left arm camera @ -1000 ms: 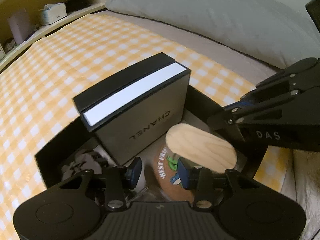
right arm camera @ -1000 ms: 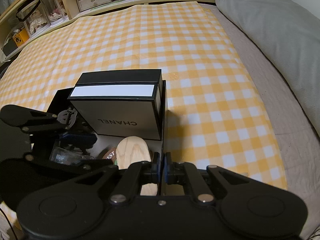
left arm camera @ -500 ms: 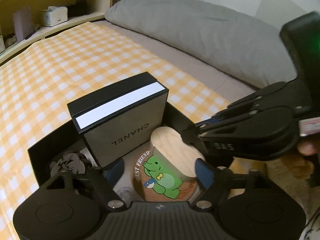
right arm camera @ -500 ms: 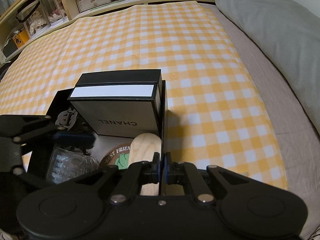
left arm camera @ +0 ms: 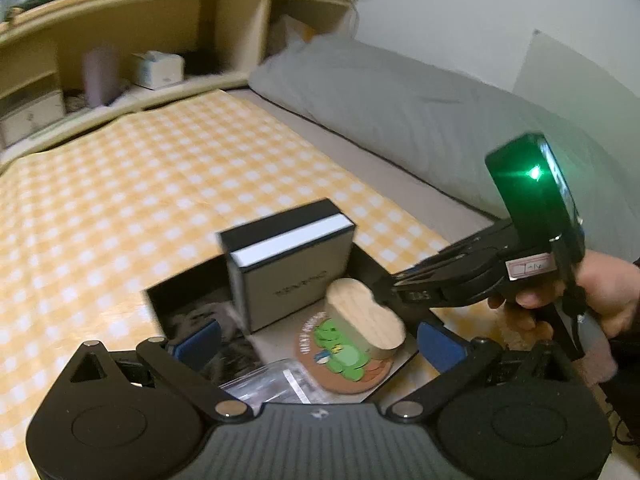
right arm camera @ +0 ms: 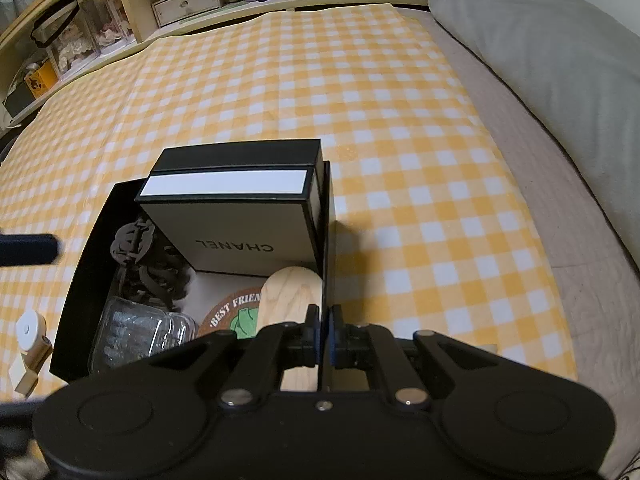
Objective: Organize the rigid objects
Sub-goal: 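Move the left gripper back to the white-capped brown bottle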
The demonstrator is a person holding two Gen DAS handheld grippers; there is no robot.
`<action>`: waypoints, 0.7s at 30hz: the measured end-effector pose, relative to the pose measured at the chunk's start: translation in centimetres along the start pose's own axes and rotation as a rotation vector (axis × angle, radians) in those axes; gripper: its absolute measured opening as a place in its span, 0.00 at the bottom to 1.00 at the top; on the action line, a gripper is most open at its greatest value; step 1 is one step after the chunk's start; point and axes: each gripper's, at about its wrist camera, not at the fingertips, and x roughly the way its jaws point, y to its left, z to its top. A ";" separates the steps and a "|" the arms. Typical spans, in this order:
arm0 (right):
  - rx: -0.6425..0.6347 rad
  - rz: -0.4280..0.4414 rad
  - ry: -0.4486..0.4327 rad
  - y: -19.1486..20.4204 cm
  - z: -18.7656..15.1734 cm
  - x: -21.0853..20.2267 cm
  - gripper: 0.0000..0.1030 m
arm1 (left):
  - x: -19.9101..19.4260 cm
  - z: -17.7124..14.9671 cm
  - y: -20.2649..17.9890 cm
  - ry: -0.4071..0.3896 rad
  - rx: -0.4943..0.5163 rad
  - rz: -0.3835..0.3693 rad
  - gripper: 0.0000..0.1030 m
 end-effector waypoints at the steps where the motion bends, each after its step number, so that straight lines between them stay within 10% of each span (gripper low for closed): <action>1: -0.001 0.000 0.000 0.0 0.0 0.0 0.04 | -0.8 -0.2 0.3 -0.008 -0.004 0.015 1.00; 12: 0.002 -0.004 0.004 0.1 -0.1 0.0 0.04 | -7.8 -2.7 6.2 -0.077 -0.136 0.246 1.00; 21: 0.006 -0.001 0.004 0.0 -0.1 0.0 0.04 | -8.8 -7.3 10.4 0.020 -0.284 0.385 1.00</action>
